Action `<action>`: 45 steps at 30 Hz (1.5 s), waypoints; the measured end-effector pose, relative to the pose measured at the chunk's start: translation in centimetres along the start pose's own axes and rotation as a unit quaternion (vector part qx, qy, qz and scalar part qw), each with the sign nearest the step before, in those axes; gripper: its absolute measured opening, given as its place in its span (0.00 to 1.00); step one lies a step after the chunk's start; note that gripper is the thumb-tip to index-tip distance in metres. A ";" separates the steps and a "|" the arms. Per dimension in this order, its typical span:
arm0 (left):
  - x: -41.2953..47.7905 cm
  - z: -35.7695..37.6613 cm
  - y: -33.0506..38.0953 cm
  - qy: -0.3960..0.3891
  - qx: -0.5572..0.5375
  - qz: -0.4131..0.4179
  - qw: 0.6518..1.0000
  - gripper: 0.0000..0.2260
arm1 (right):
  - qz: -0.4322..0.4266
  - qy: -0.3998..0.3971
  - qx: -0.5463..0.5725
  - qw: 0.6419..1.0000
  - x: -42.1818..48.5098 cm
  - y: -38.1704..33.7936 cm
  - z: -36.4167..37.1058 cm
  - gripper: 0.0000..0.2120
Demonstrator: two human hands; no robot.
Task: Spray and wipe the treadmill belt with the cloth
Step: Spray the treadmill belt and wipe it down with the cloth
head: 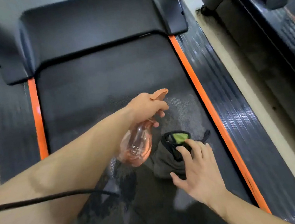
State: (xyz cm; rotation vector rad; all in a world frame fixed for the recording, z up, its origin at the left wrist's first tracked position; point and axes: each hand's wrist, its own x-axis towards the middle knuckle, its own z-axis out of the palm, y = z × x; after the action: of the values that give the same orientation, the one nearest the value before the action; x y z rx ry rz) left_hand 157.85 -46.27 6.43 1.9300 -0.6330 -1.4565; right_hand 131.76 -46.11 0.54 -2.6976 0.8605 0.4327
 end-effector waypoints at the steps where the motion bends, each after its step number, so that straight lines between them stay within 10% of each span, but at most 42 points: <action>1: -0.1 0.0 -0.6 -0.005 0.006 0.000 1.000 0.20 | -0.012 -0.007 0.006 1.000 0.7 0.1 0.6 0.40; 6: -2.2 0.4 -3.0 0.001 0.104 0.007 0.995 0.06 | -0.060 -0.029 -0.007 0.998 2.7 -0.3 3.7 0.47; 45: -2.9 5.1 -4.4 0.098 0.197 -0.080 0.972 0.09 | 0.141 0.099 0.043 0.984 -5.1 0.0 9.7 0.38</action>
State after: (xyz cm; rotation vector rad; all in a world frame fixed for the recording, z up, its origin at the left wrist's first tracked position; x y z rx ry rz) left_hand 152.15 -42.24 4.16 2.4475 -0.7307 -1.2797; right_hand 125.90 -40.15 -6.47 -2.5769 1.2944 0.1797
